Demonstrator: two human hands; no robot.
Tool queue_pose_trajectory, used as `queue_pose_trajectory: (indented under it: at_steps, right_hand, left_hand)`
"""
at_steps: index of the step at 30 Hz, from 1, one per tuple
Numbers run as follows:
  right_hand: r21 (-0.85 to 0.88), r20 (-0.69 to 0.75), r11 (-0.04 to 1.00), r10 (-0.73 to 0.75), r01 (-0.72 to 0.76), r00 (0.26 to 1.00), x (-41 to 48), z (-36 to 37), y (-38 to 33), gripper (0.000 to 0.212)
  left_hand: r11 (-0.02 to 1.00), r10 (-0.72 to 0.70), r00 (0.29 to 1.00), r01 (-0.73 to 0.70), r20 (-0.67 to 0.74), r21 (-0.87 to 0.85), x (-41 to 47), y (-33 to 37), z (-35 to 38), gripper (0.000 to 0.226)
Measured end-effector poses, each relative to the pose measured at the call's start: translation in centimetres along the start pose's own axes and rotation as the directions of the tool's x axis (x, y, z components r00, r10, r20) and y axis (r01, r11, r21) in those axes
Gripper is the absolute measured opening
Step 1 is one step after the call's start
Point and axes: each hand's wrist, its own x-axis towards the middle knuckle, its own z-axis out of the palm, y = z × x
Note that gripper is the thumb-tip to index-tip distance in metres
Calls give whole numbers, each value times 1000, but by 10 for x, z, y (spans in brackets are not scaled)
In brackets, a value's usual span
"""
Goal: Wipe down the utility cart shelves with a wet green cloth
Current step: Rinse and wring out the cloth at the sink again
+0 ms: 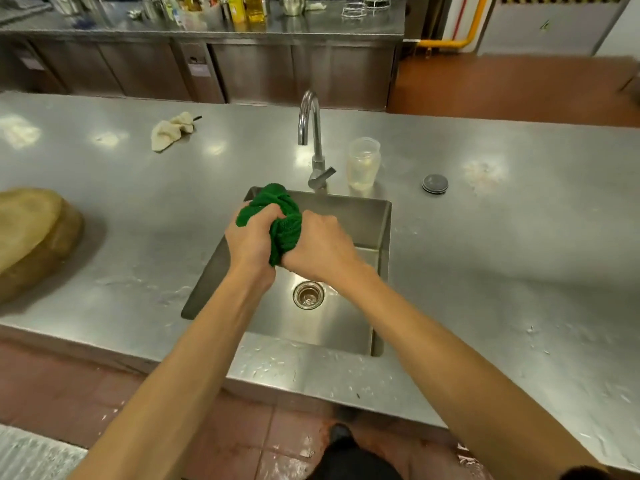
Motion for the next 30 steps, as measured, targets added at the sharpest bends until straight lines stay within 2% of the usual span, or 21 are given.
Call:
queue_pose_trajectory:
  at_steps: [1, 3, 5, 7, 9, 12, 14, 16, 18, 20, 22, 23, 24, 26, 28, 30]
  right_hand:
    - [66, 47, 998, 0, -3, 999, 14, -4, 4, 20]
    - [212, 118, 977, -34, 8, 992, 36, -15, 12, 17]
    - [391, 181, 919, -34, -41, 983, 51, -24, 22, 15]
    - [515, 300, 842, -1, -161, 954, 61, -28, 35, 13]
    - [543, 453, 793, 1, -277, 892, 69, -30, 49, 12]
    - [593, 619, 692, -64, -412, 782, 83, -25, 67, 24]
    - [598, 629, 675, -62, -431, 775, 88, -21, 72, 9]
    - [589, 571, 703, -13, -399, 821, 91, -15, 74, 6]
    - [546, 485, 774, 18, -319, 874, 95, -10, 73, 15]
    - [476, 369, 844, 61, -245, 927, 95, -4, 71, 48]
    - [342, 98, 929, 117, -143, 988, 87, 1, 70, 91]
    - [265, -60, 963, 64, -46, 996, 79, 5, 71, 98]
    - [185, -178, 980, -35, 69, 983, 70, 12, 71, 97]
    - [-18, -223, 977, -213, 215, 951, 54, 25, 70, 96]
    - [-170, -190, 963, -239, 208, 952, 53, 38, 74, 107]
    - [-222, -225, 969, -155, 105, 962, 63, 40, 78, 114]
  left_hand:
    - [999, 33, 999, -33, -5, 33, 10, 3, 9, 26]
    - [991, 84, 996, -85, 13, 107, 27, 6, 28, 16]
    - [975, 129, 990, -138, 63, 172, 40, 8, 45, 18]
    - [950, 182, 976, -207, 121, 235, 49, 7, 56, 22]
    - [920, 208, 964, -251, 168, 302, 57, 3, 65, 26]
    - [895, 183, 956, -258, 227, 364, 67, -4, 71, 27]
    - [905, 159, 959, -237, 236, 353, 74, -9, 72, 27]
    - [922, 137, 972, -195, 189, 335, 80, -12, 75, 27]
    - [954, 113, 990, -132, 88, 268, 86, -15, 78, 25]
    - [993, 28, 998, -20, -61, 117, 94, -20, 77, 21]
    - [987, -137, 975, 121, -175, -103, 105, -25, 72, 27]
    - [963, -225, 959, 192, -174, -191, 110, -27, 68, 34]
    - [936, -301, 943, 263, -144, -234, 113, -26, 65, 38]
    - [903, -393, 914, 364, -100, -226, 113, -30, 59, 40]
    - [886, -445, 895, 432, -46, -167, 106, -35, 60, 43]
    - [875, -471, 882, 471, 26, -108, 94, -39, 63, 61]
